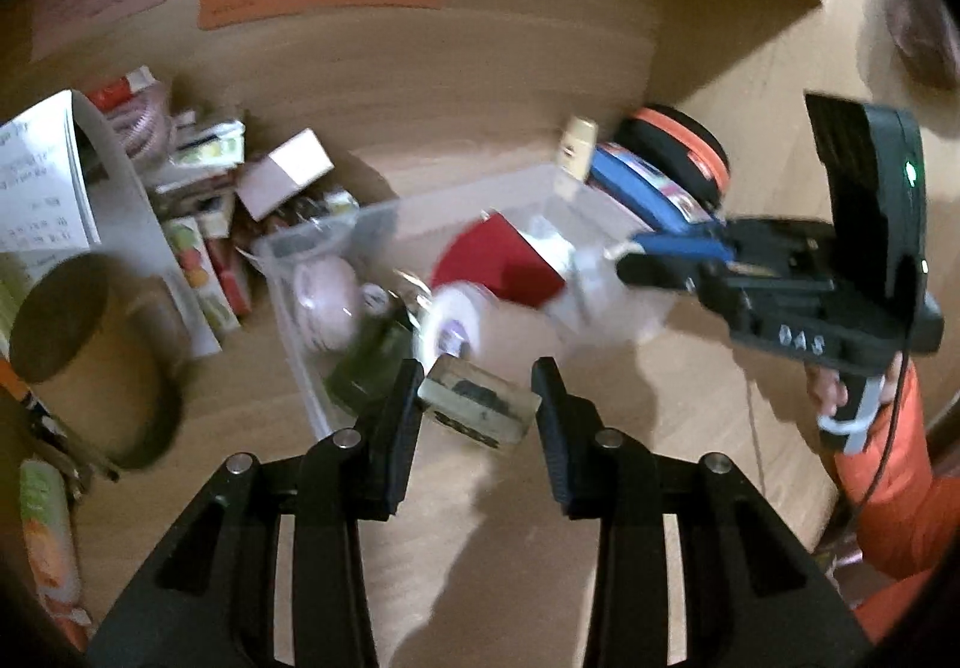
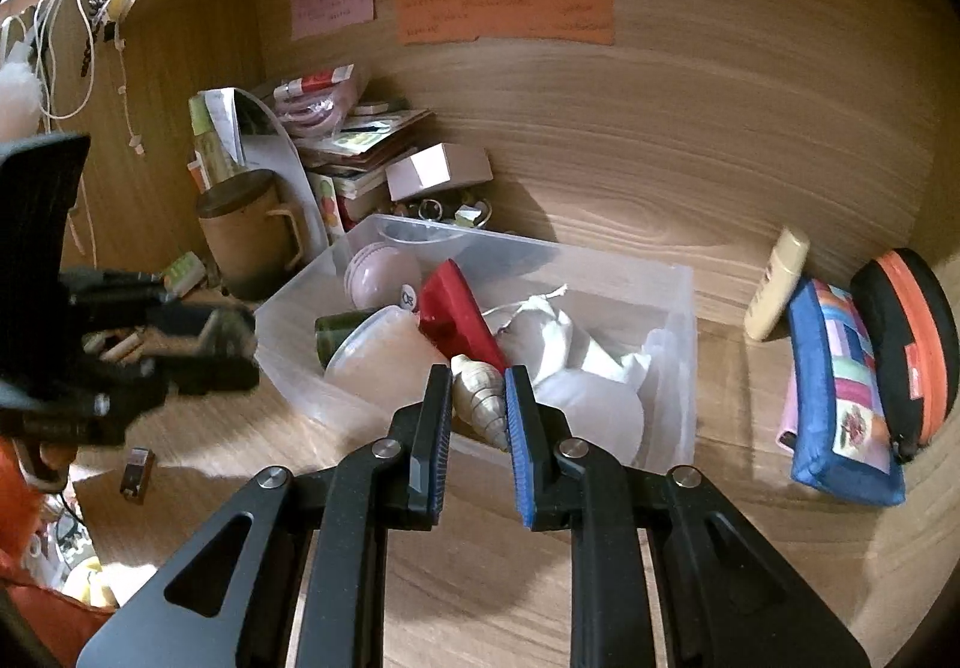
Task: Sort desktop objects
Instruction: 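Lower the clip into the box with the left gripper while the right releases the seashell there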
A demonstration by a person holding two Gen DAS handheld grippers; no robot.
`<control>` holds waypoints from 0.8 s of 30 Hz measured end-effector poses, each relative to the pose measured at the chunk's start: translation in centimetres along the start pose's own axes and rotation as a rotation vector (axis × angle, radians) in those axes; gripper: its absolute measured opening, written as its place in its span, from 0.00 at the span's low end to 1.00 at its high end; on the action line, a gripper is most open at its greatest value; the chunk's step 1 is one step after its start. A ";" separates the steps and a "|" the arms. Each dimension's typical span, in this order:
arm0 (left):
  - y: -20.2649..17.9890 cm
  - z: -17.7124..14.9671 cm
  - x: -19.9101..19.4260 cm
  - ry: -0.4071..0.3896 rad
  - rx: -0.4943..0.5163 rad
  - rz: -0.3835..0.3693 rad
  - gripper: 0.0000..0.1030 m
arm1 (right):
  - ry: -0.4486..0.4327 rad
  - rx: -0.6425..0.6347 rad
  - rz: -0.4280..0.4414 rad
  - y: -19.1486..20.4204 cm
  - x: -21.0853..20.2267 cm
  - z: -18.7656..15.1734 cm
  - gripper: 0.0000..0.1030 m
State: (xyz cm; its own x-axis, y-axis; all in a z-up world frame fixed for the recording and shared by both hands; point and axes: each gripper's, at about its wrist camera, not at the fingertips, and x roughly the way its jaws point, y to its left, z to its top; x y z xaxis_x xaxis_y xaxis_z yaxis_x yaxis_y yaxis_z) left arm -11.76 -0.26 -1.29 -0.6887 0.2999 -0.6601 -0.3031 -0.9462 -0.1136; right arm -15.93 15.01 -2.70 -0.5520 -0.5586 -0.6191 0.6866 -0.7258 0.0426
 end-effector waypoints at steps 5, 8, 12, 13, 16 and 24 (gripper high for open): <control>2.2 1.4 1.7 0.010 -0.034 0.024 0.35 | 0.031 -0.001 0.012 0.0 2.0 0.3 0.16; 3.0 1.7 2.8 0.029 -0.048 0.025 0.35 | 0.046 -0.005 0.007 0.0 3.0 0.3 0.16; 3.0 1.6 4.1 0.054 -0.031 0.039 0.35 | 0.056 -0.008 -0.012 -0.2 3.8 0.1 0.16; 3.0 1.5 4.5 0.061 -0.030 0.040 0.35 | 0.056 -0.009 -0.018 -0.3 3.8 0.1 0.16; 3.0 1.4 5.4 0.076 -0.031 0.041 0.35 | 0.050 -0.011 -0.019 -0.4 3.9 0.1 0.16; 2.6 1.1 6.2 0.085 -0.017 0.059 0.35 | 0.065 -0.028 0.001 0.1 4.2 -0.1 0.21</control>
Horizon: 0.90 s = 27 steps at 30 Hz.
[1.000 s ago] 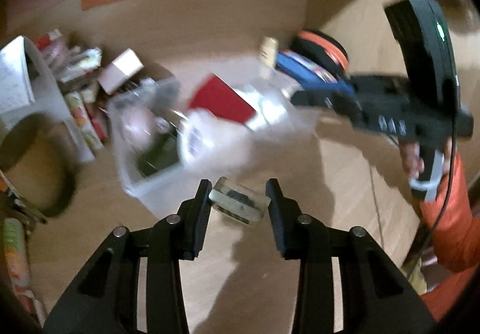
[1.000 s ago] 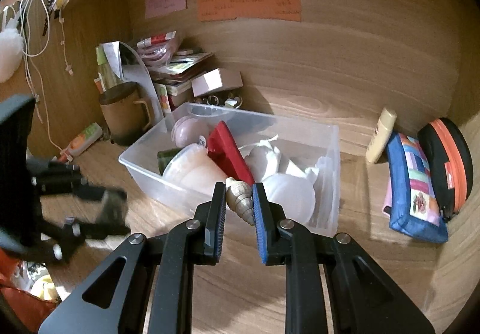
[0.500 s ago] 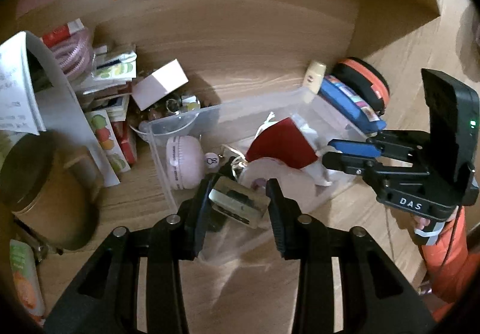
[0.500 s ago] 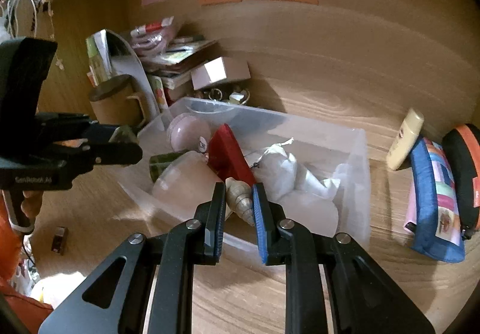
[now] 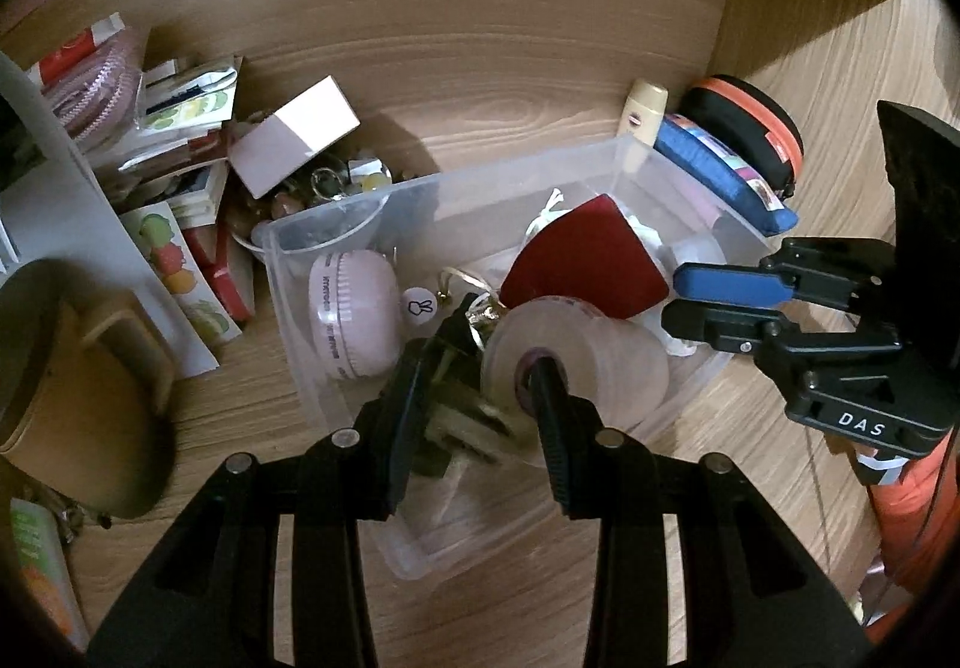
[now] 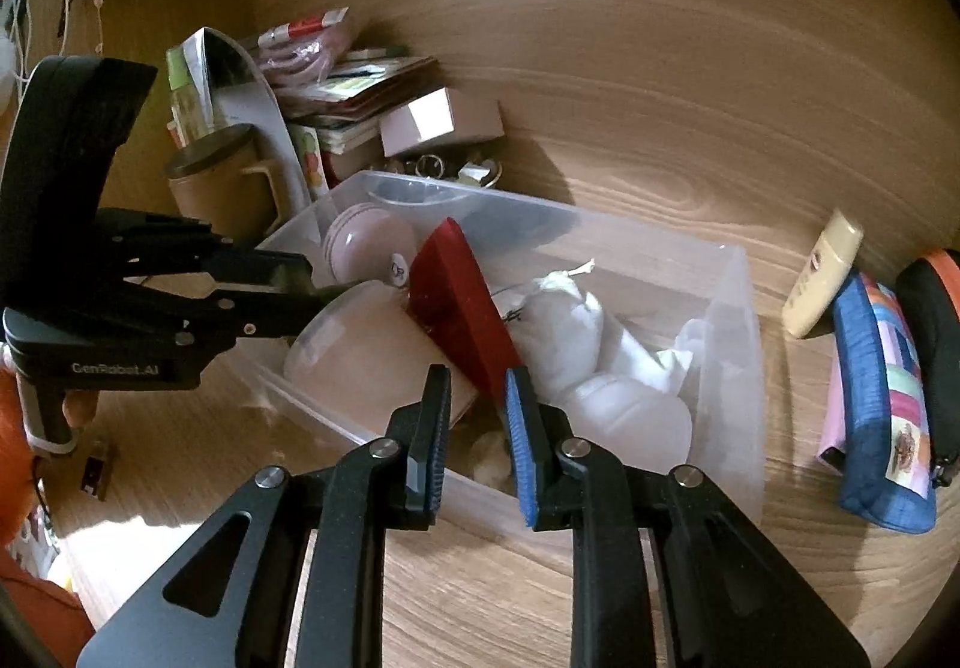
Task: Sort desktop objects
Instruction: 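Lower the clip into the box with the left gripper while the right releases the seashell there, then withdraw both grippers from the box toward the blue card box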
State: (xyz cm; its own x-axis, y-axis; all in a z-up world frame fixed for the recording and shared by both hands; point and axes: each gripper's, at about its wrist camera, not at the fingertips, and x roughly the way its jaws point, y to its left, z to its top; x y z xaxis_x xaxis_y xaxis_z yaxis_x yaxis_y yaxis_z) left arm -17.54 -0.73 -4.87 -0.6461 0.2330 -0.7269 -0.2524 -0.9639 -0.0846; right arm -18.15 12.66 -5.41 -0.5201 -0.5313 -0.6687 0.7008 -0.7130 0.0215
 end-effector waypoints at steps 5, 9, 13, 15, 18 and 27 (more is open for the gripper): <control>0.0 -0.1 -0.5 -0.003 0.008 0.015 0.35 | -0.020 -0.004 -0.011 0.1 -0.5 0.0 0.36; -0.3 -0.3 -1.5 -0.019 0.019 0.040 0.42 | -0.040 -0.016 -0.014 0.8 -1.4 0.2 0.36; -0.9 -1.0 -3.1 -0.044 0.039 0.077 0.48 | -0.056 -0.029 -0.012 1.7 -2.4 0.3 0.36; -1.0 -1.3 -3.9 -0.057 0.042 0.097 0.55 | -0.062 -0.035 -0.001 2.4 -2.9 0.2 0.37; -1.3 -2.1 -5.6 -0.095 0.050 0.130 0.70 | -0.066 -0.051 0.007 3.7 -3.6 -0.1 0.39; -1.0 -6.7 -9.8 -0.128 0.034 0.188 0.88 | -0.061 -0.101 0.068 9.0 -4.4 -1.6 0.44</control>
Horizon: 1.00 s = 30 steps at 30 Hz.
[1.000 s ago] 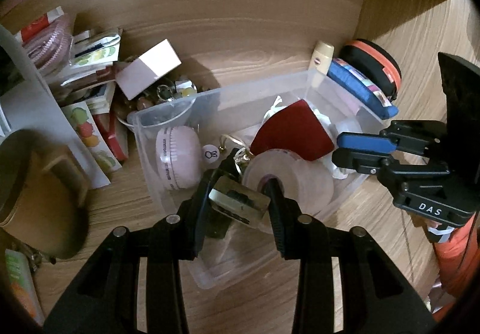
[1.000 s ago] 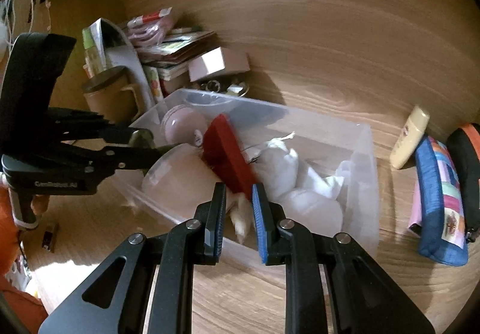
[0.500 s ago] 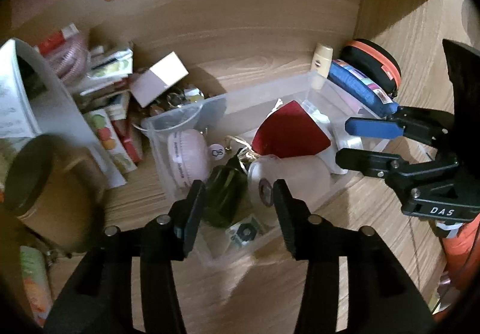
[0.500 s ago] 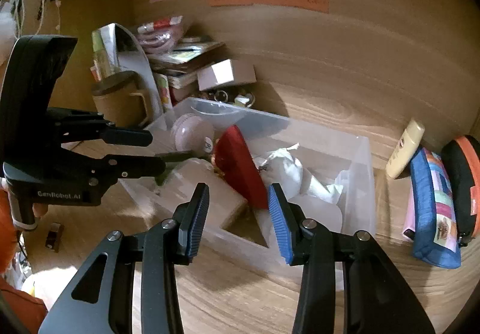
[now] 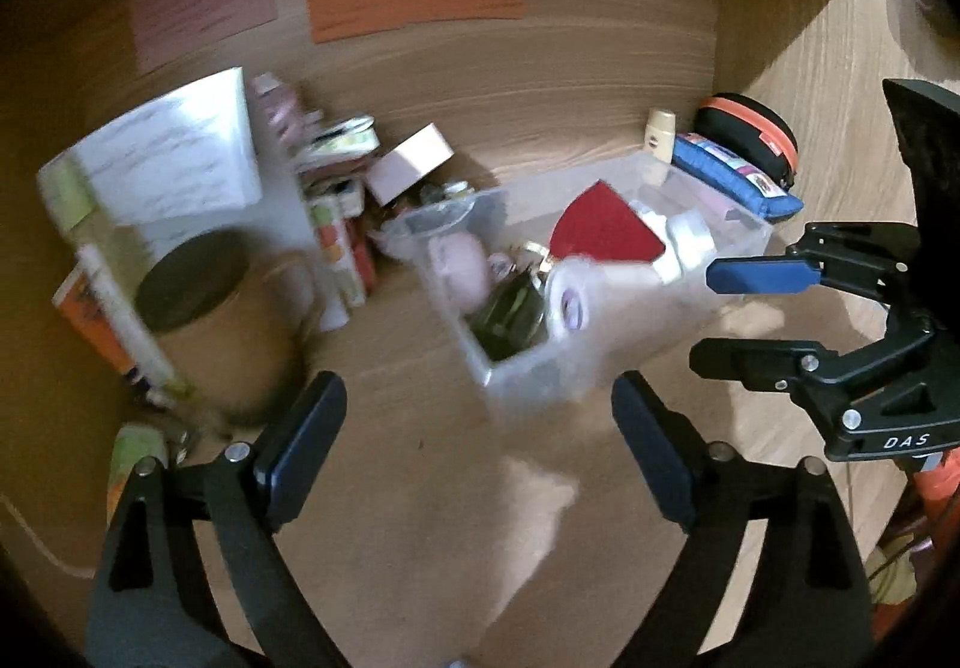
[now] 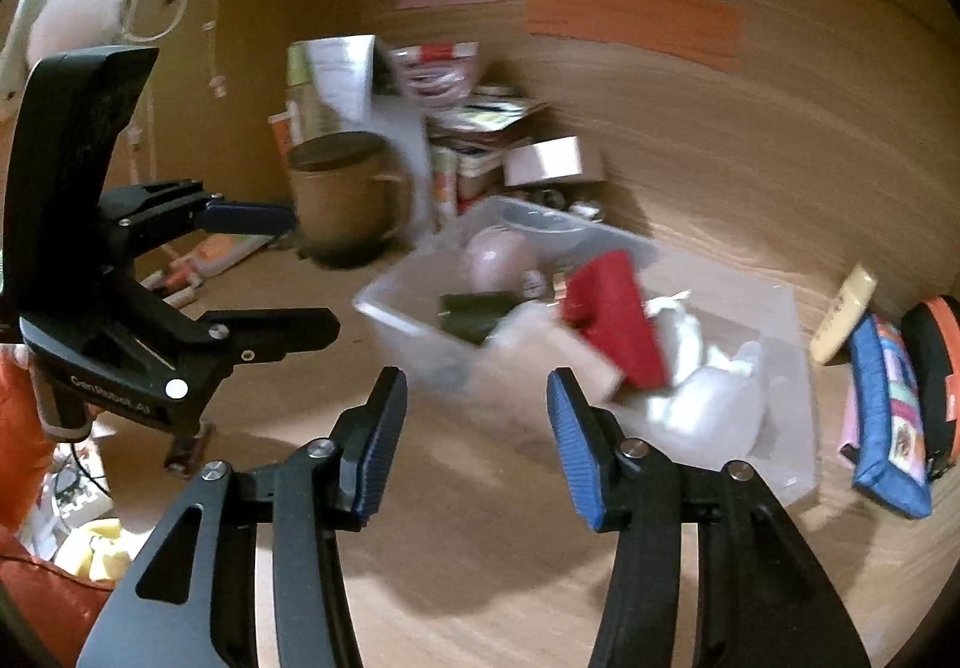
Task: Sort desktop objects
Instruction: 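Withdraw both grippers from the box toward the blue card box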
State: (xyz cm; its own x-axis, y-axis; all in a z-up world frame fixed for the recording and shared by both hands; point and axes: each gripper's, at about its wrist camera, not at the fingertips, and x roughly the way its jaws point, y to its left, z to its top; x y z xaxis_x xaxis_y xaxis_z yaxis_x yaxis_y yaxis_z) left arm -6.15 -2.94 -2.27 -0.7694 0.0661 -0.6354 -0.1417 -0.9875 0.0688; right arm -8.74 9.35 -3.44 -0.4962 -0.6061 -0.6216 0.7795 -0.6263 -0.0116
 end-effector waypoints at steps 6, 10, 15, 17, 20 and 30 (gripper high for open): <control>1.5 -5.1 -1.9 0.071 -0.039 0.030 0.89 | 0.033 -0.005 0.072 3.8 1.3 -1.5 0.44; 2.7 -8.7 -3.2 0.113 -0.081 0.055 0.89 | 0.061 -0.019 0.125 6.4 2.1 -2.6 0.44; 3.4 -11.8 -5.0 0.110 -0.119 0.043 0.89 | 0.092 -0.064 0.205 10.1 3.1 -3.5 0.44; 3.5 -12.7 -5.6 0.100 -0.129 0.031 0.89 | 0.108 -0.091 0.228 11.5 3.6 -3.7 0.44; 3.7 -13.7 -6.1 0.089 -0.135 0.031 0.89 | 0.132 -0.128 0.237 13.2 4.2 -4.1 0.44; 6.5 -15.3 -5.9 0.083 -0.255 -0.016 0.81 | 0.195 -0.216 0.217 16.0 5.8 -4.7 0.43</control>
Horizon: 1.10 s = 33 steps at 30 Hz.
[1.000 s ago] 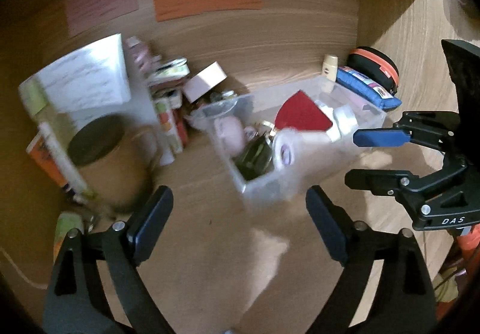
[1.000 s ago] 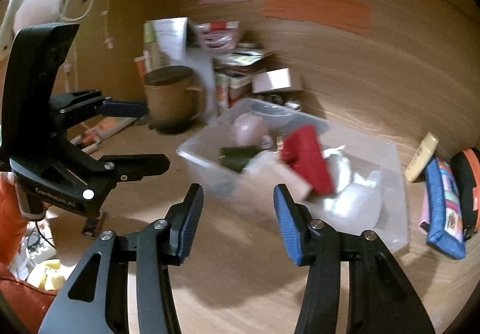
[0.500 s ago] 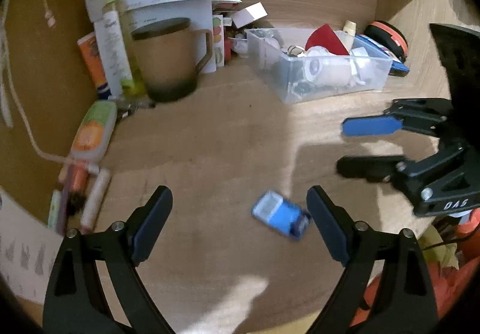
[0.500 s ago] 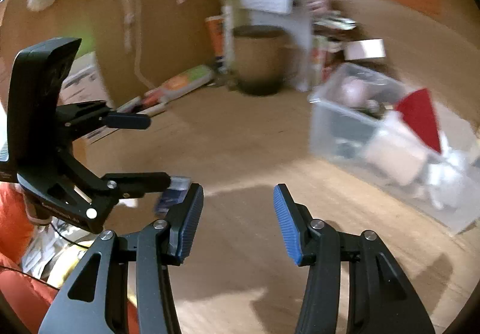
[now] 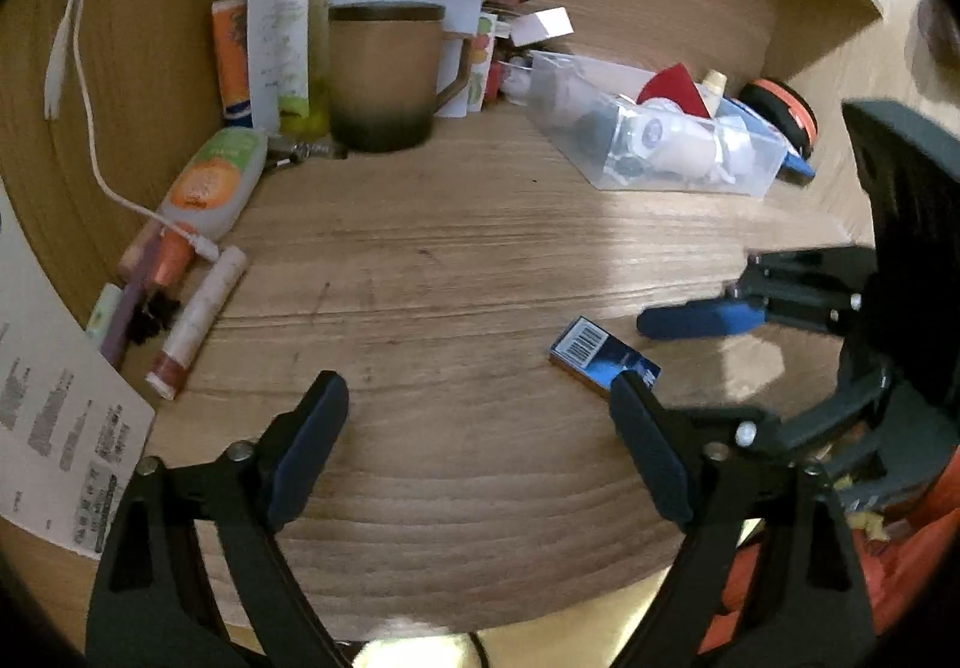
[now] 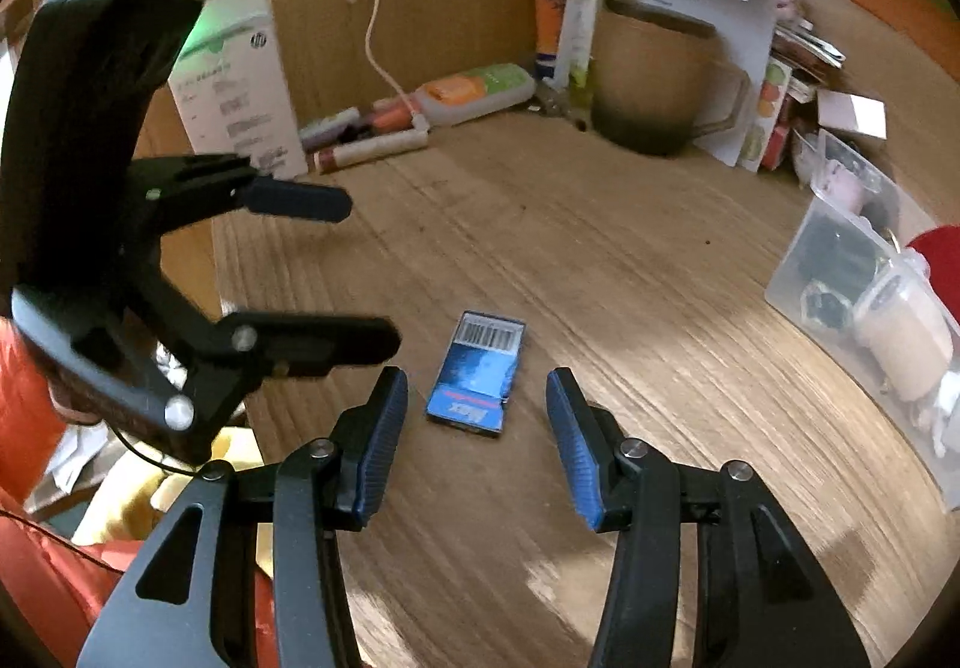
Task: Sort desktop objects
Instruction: 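Grasp the blue 'Max' card box with the right gripper, then carry the blue card box over the clear box and release it inside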
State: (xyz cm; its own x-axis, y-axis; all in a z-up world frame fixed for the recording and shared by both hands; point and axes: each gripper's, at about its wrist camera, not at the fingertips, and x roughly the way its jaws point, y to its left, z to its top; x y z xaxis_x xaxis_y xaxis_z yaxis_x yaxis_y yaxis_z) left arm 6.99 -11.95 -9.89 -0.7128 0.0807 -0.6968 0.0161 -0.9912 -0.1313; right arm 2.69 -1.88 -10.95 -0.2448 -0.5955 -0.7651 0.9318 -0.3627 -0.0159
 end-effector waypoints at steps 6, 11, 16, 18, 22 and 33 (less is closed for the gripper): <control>0.2 0.4 1.0 0.023 -0.011 -0.049 0.62 | 0.007 -0.007 -0.015 0.0 0.0 0.0 0.26; -1.0 1.0 1.7 0.032 0.022 -0.079 0.59 | 0.004 0.006 -0.019 -0.3 -0.3 -0.2 0.24; -2.4 1.6 2.6 0.044 0.065 -0.087 0.47 | -0.007 -0.013 -0.048 0.1 -0.3 -0.4 0.24; -2.6 1.8 2.9 0.048 0.072 -0.102 0.38 | -0.011 -0.011 -0.050 0.0 -0.4 -0.5 0.24; -3.2 2.3 3.3 0.068 0.060 -0.169 0.24 | -0.020 0.005 -0.057 -0.4 -0.5 -0.6 0.24; -2.9 4.4 3.7 0.090 0.011 -0.214 0.23 | -0.077 0.043 -0.080 -2.0 -2.3 -0.7 0.24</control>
State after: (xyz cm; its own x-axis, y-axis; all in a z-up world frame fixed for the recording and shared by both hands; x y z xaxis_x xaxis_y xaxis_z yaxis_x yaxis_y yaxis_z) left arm 1.24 -9.27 -9.01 -0.6334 0.2979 -0.7142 -0.1371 -0.9515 -0.2753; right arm 1.59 0.71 -9.59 -0.3396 -0.6161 -0.7107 0.8965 -0.4406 -0.0464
